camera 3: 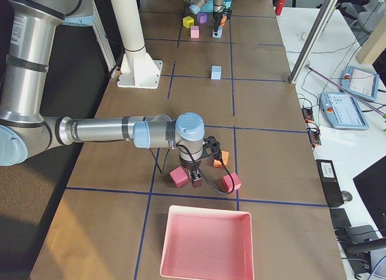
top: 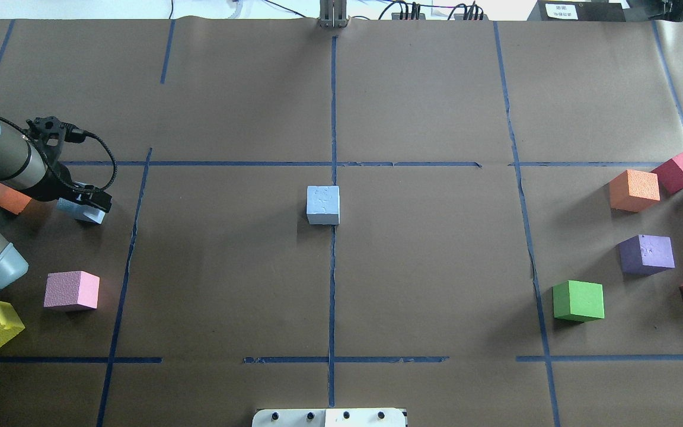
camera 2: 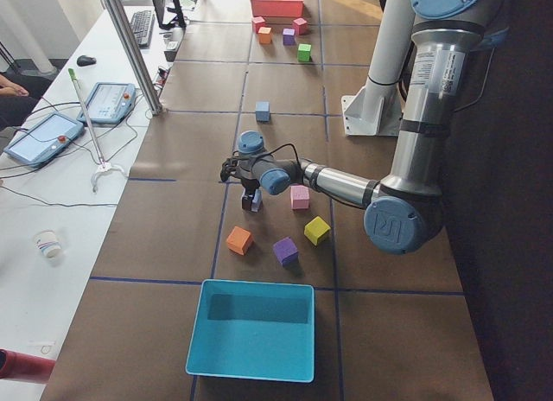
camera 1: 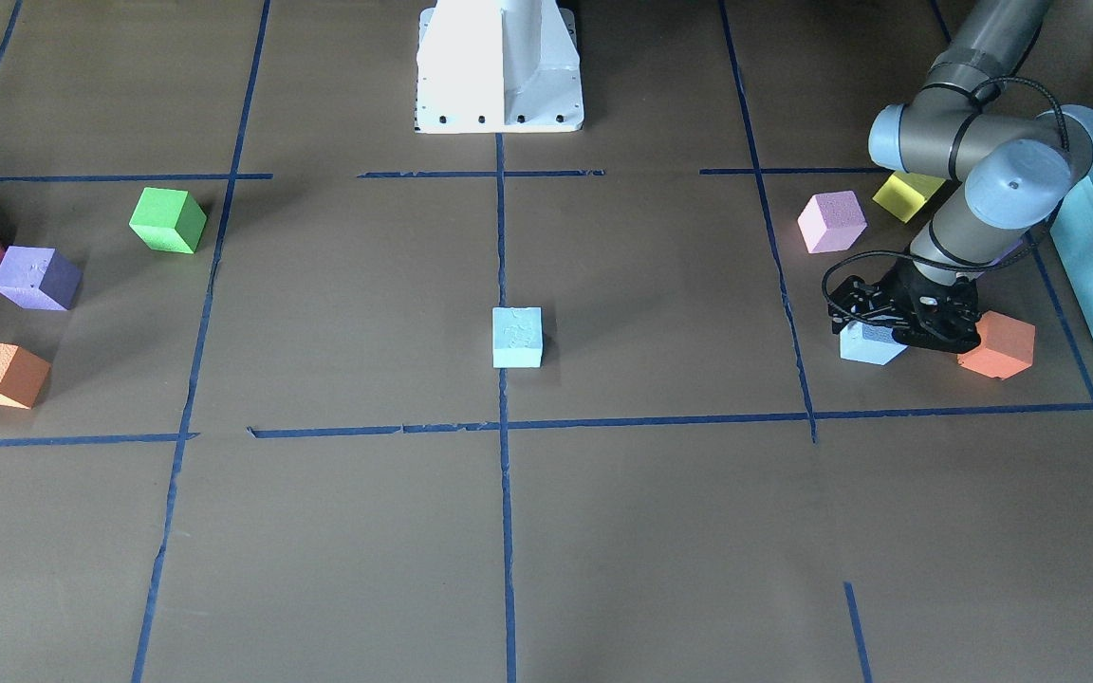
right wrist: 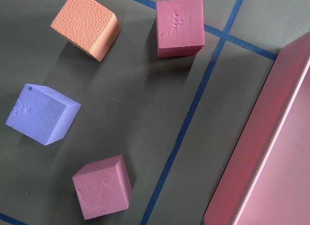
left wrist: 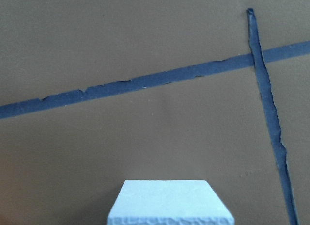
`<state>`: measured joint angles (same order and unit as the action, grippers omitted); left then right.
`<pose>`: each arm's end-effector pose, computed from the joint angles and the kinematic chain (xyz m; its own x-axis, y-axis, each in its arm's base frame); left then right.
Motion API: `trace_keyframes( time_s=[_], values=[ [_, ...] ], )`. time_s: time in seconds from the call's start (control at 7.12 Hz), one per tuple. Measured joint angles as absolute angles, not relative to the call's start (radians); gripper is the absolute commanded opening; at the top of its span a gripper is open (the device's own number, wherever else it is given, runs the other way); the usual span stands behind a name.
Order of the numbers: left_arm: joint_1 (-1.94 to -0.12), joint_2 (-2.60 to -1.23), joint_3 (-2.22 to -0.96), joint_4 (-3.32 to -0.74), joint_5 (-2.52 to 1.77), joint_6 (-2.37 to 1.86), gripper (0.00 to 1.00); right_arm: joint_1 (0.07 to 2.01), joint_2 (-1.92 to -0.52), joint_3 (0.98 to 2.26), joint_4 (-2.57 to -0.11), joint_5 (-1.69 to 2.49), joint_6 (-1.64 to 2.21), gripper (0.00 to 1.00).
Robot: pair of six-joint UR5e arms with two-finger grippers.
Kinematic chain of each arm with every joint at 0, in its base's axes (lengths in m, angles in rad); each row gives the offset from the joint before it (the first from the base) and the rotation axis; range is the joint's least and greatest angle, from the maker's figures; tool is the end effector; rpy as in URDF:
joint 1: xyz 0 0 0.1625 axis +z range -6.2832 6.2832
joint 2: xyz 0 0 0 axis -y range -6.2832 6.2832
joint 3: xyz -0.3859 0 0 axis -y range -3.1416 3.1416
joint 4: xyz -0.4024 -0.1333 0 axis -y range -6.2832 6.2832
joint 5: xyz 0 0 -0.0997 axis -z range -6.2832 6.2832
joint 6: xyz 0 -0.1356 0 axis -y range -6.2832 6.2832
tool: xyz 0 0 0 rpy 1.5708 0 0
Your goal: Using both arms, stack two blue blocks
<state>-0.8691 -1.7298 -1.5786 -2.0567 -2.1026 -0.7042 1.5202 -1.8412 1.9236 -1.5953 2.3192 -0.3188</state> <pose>0.3432 -0.5061 0.5090 0.6822 0.2105 -0.7002 -0.0934 0.9749 0.2021 0.0206 -0.4048 0.5947 0.6772 -0.3850 0.6270 0.2767 0.9229 0.2679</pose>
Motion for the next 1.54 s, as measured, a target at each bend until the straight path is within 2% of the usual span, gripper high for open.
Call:
trace_keyframes(
  time_s=[0.14, 0.42, 0.7, 0.84, 0.98, 1.26, 1.54],
  values=[
    [-0.869, -1.735, -1.591, -2.054, -2.103, -0.708, 0.22, 1.520, -1.841, 1.924, -1.595, 2.319, -0.318, 1.00],
    [-0.871, -1.783, -1.672, -1.962, -2.103, -0.730, 0.27, 1.520, -1.842, 1.924, -1.595, 2.319, -0.318, 1.00],
    [-0.855, -1.969, -1.766, -1.667, -2.099, -0.836, 0.27, 1.520, -1.846, 1.924, -1.595, 2.320, -0.318, 1.00],
    [-0.812, -2.088, -1.771, -1.554, -2.086, -0.923, 0.29, 1.520, -1.850, 1.925, -1.595, 2.321, -0.319, 1.00],
    [-0.753, -2.204, -1.742, -1.501, -2.049, -1.027, 0.31, 1.520, -1.852, 1.926, -1.595, 2.322, -0.318, 1.00],
    [-0.646, -2.409, -1.582, -1.483, -1.949, -1.160, 0.33, 1.520, -1.853, 1.926, -1.595, 2.322, -0.317, 1.00],
    [-0.580, -2.493, -1.475, -1.502, -1.892, -1.195, 0.34, 1.520, -1.853, 1.925, -1.595, 2.322, -0.316, 1.00]
  ],
)
